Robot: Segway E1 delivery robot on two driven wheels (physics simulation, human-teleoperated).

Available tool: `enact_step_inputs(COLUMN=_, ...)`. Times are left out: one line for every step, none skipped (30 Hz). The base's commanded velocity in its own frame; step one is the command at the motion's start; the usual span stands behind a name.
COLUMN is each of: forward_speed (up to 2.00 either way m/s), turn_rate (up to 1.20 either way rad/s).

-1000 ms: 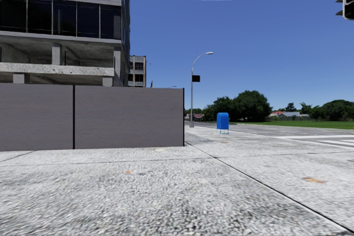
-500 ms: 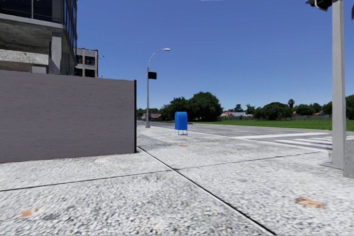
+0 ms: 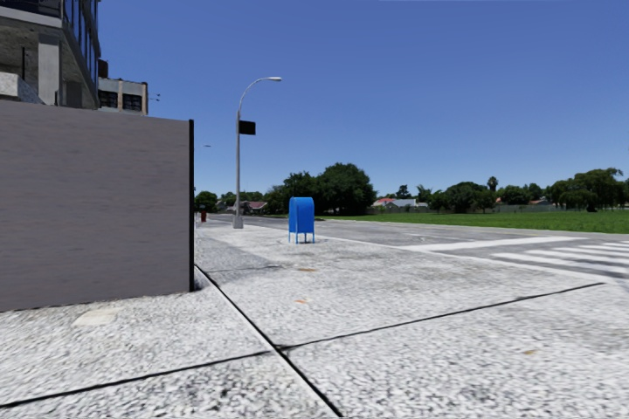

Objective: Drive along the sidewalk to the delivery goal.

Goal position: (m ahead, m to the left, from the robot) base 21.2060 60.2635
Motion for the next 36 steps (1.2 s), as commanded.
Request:
enact_step_inputs(forward_speed=2.00, turn_rate=0.00)
enact_step_inputs(forward_speed=2.00, turn_rate=0.00)
enact_step_inputs(forward_speed=2.00, turn_rate=0.00)
enact_step_inputs(forward_speed=2.00, turn_rate=0.00)
enact_step_inputs(forward_speed=2.00, turn_rate=0.00)
enact_step_inputs(forward_speed=2.00, turn_rate=0.00)
enact_step_inputs(forward_speed=2.00, turn_rate=0.00)
enact_step_inputs(forward_speed=2.00, turn_rate=0.00)
enact_step_inputs(forward_speed=2.00, turn_rate=0.00)
enact_step_inputs(forward_speed=2.00, turn_rate=0.00)
enact_step_inputs(forward_speed=2.00, turn_rate=0.00)
enact_step_inputs(forward_speed=2.00, turn_rate=0.00)
enact_step_inputs(forward_speed=2.00, turn_rate=0.00)
enact_step_inputs(forward_speed=2.00, turn_rate=0.00)
enact_step_inputs(forward_speed=2.00, turn_rate=0.00)
enact_step_inputs(forward_speed=2.00, turn_rate=0.00)
enact_step_inputs(forward_speed=2.00, turn_rate=0.00)
enact_step_inputs(forward_speed=2.00, turn_rate=0.02)
enact_step_inputs(forward_speed=2.00, turn_rate=0.13)
enact_step_inputs(forward_speed=2.00, turn_rate=0.13)
enact_step_inputs(forward_speed=2.00, turn_rate=0.19)
enact_step_inputs(forward_speed=2.00, turn_rate=0.24)
enact_step_inputs(forward_speed=2.00, turn_rate=0.25)
enact_step_inputs(forward_speed=2.00, turn_rate=0.25)
enact_step_inputs(forward_speed=2.00, turn_rate=0.26)
enact_step_inputs(forward_speed=2.00, turn_rate=0.26)
enact_step_inputs(forward_speed=2.00, turn_rate=0.26)
enact_step_inputs(forward_speed=2.00, turn_rate=0.26)
enact_step_inputs(forward_speed=2.00, turn_rate=0.26)
enact_step_inputs(forward_speed=2.00, turn_rate=0.27)
enact_step_inputs(forward_speed=2.00, turn_rate=0.27)
enact_step_inputs(forward_speed=2.00, turn_rate=0.27)
enact_step_inputs(forward_speed=2.00, turn_rate=0.27)
enact_step_inputs(forward_speed=2.00, turn_rate=0.27)
enact_step_inputs(forward_speed=2.00, turn_rate=0.27)
enact_step_inputs(forward_speed=2.00, turn_rate=0.27)
